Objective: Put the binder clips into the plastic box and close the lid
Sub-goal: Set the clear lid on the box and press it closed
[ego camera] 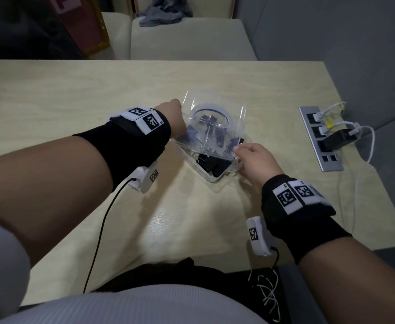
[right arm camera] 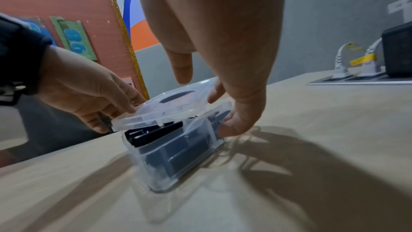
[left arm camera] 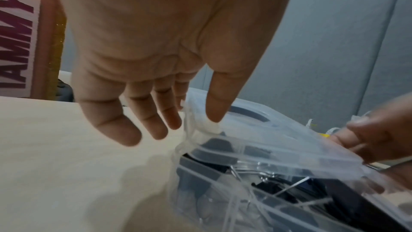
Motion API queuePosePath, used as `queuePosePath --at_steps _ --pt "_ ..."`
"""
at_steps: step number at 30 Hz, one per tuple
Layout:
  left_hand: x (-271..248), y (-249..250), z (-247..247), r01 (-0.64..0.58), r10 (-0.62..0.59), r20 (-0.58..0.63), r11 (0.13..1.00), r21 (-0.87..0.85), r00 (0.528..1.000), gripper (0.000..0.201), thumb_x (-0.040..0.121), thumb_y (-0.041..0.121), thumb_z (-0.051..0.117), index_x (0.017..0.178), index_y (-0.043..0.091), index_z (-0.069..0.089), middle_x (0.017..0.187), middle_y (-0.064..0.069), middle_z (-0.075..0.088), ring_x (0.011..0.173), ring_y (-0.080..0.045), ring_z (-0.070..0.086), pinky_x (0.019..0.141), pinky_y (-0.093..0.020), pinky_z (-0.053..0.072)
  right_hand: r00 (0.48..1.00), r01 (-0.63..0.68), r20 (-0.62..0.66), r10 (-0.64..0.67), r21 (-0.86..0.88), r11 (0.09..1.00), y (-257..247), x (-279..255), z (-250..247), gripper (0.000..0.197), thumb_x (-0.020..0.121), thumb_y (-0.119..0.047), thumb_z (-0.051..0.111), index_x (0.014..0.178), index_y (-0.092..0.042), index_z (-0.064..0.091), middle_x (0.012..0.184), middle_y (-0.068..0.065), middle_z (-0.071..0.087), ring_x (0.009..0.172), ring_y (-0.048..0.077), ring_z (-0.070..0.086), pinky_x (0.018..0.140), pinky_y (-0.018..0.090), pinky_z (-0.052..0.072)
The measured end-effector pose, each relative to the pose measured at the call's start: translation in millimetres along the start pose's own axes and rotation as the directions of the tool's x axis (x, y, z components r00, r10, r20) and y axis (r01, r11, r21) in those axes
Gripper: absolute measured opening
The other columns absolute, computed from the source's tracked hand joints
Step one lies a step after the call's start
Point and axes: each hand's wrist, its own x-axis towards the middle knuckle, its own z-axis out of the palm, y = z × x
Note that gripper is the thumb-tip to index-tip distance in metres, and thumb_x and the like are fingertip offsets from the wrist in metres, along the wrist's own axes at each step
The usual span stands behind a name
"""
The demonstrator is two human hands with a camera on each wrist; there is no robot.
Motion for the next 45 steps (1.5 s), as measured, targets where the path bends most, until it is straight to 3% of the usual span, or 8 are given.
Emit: queuePosePath --at_steps 10,14,22,30,32,37,42,45 --pt "4 5 7 -0.129 0.132 0.001 0.968 0.217 0.991 0.047 0.092 0.014 0.052 0.138 0.009 0.043 0.127 -0.018 0.056 0.109 -0.036 0.059 0.079 -0.036 0.045 0.999 0.014 -0.033 -0.017 -0.071 0.997 15 -9 11 0.035 0.092 -0.035 0.061 0.060 -0.022 0.056 0.081 0.008 0.064 0.067 0.024 0.058 0.068 0.033 0.049" --pt "-1 2 -3 -0.143 0.132 0.058 0.955 0.261 0.989 0.043 0.088 0.018 0.063 0.127 0.007 0.049 0.115 -0.015 0.065 0.103 -0.034 0.062 0.072 -0.035 0.045 0.996 0.024 -0.084 -0.040 -0.181 0.983 14 -6 10 0.016 0.090 -0.031 0.065 0.075 -0.029 0.057 0.120 0.014 0.061 0.088 0.029 0.068 0.094 0.044 0.055" --pt "-20 -9 8 -0.073 0.050 0.265 0.995 0.075 0.963 0.042 0.080 0.027 0.075 0.114 0.004 0.064 0.049 0.007 0.069 0.045 -0.006 0.060 0.052 -0.021 0.050 0.990 0.031 -0.129 -0.061 -0.218 0.975 9 8 -20 0.013 0.094 -0.023 0.056 0.105 -0.019 0.062 0.114 0.005 0.067 0.100 0.025 0.063 0.093 0.040 0.052" --pt "-14 -6 7 -0.143 0.136 0.143 0.989 0.040 0.980 0.066 0.079 0.028 0.075 0.134 0.011 0.042 0.106 -0.003 0.074 0.105 -0.023 0.064 0.085 -0.034 0.049 0.991 -0.020 -0.135 0.008 -0.084 0.996 17 5 -20 0.023 0.100 -0.027 0.046 0.109 -0.012 0.062 0.092 0.006 0.066 0.076 0.024 0.064 0.072 0.036 0.055" --pt "-12 -2 5 -0.160 0.153 0.140 0.986 0.039 0.978 0.065 0.080 0.028 0.075 0.134 0.012 0.042 0.108 -0.003 0.073 0.104 -0.023 0.065 0.087 -0.035 0.049 0.990 -0.020 -0.138 0.008 -0.089 0.996 19 4 -20 0.020 0.098 -0.027 0.050 0.109 -0.014 0.062 0.088 0.002 0.065 0.069 0.017 0.061 0.062 0.029 0.051" --pt "-15 9 5 -0.176 0.157 0.128 0.973 0.151 0.979 0.056 0.083 0.023 0.070 0.132 0.009 0.048 0.100 -0.006 0.075 0.096 -0.024 0.069 0.081 -0.034 0.050 0.988 -0.009 -0.155 -0.006 -0.096 0.995 21 2 -15 0.022 0.094 -0.022 0.058 0.115 -0.017 0.060 0.109 0.005 0.067 0.087 0.024 0.068 0.089 0.044 0.057" --pt "-14 23 7 -0.161 0.100 0.194 0.929 0.334 0.976 0.022 0.090 0.019 0.059 0.093 0.001 0.072 0.081 -0.004 0.075 0.068 -0.019 0.065 0.067 -0.030 0.048 0.986 -0.026 -0.169 0.010 -0.089 0.996 20 6 -14 0.021 0.094 -0.015 0.058 0.115 -0.015 0.054 0.105 0.008 0.066 0.064 0.019 0.064 0.079 0.042 0.061" --pt "-6 21 14 -0.157 0.120 0.119 0.907 0.392 0.986 0.026 0.096 0.018 0.050 0.072 0.007 0.053 0.062 -0.002 0.043 0.067 -0.021 0.047 0.068 -0.029 0.036 0.984 -0.039 -0.174 0.021 -0.101 0.994 18 8 -14 0.031 0.093 -0.015 0.061 0.121 -0.016 0.048 0.086 0.005 0.064 0.064 0.023 0.066 0.076 0.042 0.061"
